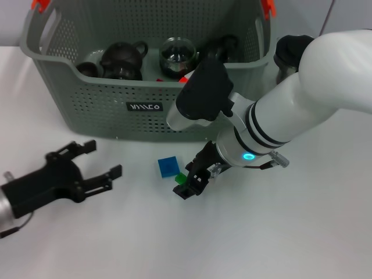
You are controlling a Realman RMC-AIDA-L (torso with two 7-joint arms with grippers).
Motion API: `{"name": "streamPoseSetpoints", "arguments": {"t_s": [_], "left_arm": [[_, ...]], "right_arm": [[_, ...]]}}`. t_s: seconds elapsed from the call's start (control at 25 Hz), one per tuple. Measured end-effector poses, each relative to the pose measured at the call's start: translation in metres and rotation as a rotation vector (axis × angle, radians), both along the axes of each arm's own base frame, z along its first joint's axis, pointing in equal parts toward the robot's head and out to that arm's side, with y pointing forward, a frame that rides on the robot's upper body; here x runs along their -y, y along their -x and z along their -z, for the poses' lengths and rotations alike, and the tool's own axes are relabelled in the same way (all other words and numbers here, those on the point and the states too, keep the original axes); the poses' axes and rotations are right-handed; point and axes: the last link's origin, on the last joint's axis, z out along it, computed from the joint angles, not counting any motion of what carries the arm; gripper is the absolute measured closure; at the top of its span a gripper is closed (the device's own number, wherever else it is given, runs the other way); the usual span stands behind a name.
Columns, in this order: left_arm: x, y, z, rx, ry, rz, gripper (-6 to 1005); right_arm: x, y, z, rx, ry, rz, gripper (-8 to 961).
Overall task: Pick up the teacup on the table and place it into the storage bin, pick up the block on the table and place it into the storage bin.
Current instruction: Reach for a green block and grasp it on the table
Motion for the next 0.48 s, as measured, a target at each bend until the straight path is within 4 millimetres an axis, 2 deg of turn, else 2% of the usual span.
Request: {"name": "streamPoseSetpoints", "arguments": {"t_s": [0.24, 0.32, 0.48], "left_arm": [[0.038, 0.002, -0.043, 0.073, -0.035, 0.167, 109], [0.041, 0.003, -0.047, 0.088, -0.066, 0.168, 109], [0.039, 0.001, -0.042, 0.088, -0.074, 0.163, 109]], "right_arm": [[-0.001, 0.001, 0.0, -0.002, -0.003, -0.005, 348], [-0.001, 0.001, 0.0, -0.001, -0.005, -0.008, 348], [-0.003, 0.001, 0.001, -0.003, -0.014, -0.014, 348]]}}
